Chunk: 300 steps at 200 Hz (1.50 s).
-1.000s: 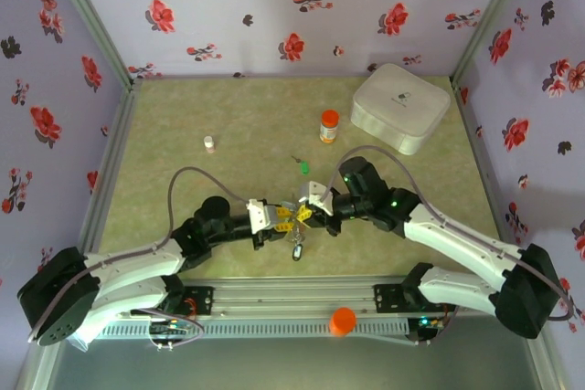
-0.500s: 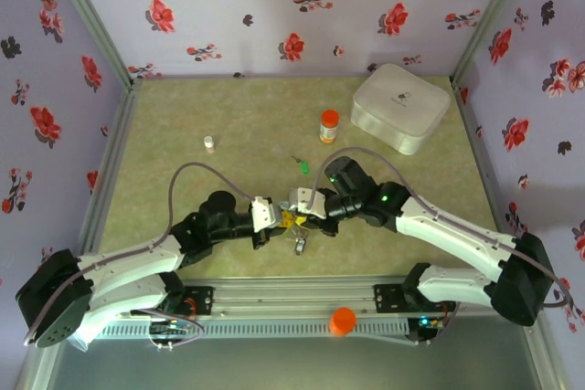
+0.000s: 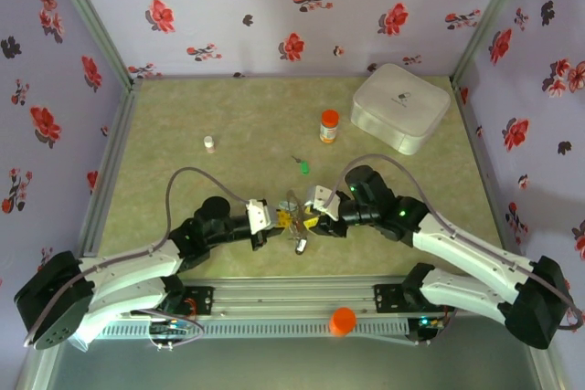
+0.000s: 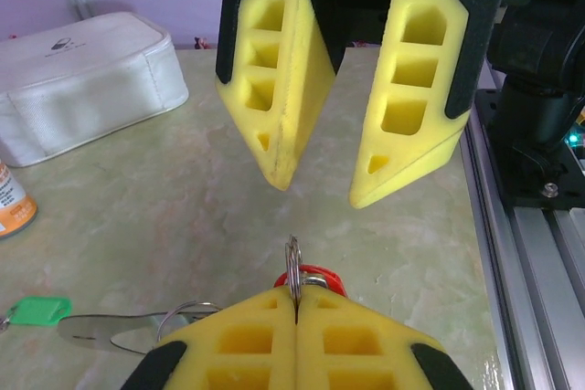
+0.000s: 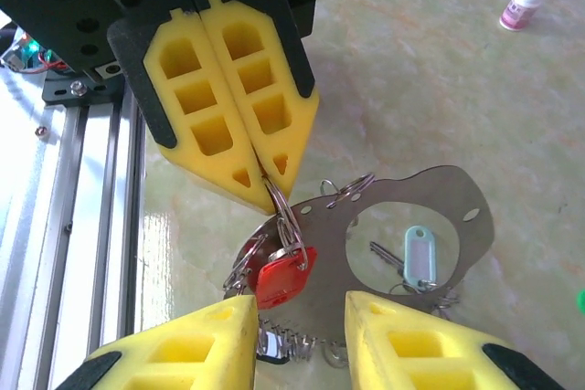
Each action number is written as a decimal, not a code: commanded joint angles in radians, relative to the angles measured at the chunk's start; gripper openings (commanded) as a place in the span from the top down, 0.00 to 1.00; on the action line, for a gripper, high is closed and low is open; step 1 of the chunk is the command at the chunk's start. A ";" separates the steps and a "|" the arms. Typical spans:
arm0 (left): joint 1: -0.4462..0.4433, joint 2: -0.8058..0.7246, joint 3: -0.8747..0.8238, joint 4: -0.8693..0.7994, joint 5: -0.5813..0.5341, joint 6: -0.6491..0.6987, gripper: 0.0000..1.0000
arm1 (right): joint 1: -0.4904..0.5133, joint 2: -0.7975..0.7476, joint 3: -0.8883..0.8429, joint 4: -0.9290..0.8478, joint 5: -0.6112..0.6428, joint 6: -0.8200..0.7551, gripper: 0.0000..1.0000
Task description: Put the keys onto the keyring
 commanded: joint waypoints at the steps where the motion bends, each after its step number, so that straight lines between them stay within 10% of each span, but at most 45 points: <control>1: 0.000 0.013 -0.007 0.099 -0.004 -0.018 1.00 | -0.002 -0.004 -0.013 0.077 -0.022 0.060 0.69; 144: 0.000 0.032 0.004 0.114 0.028 -0.015 1.00 | -0.002 0.063 0.022 0.095 -0.007 0.020 0.72; 300: -0.002 0.046 0.001 0.209 0.049 -0.026 1.00 | -0.002 0.086 0.007 0.049 -0.008 -0.012 1.00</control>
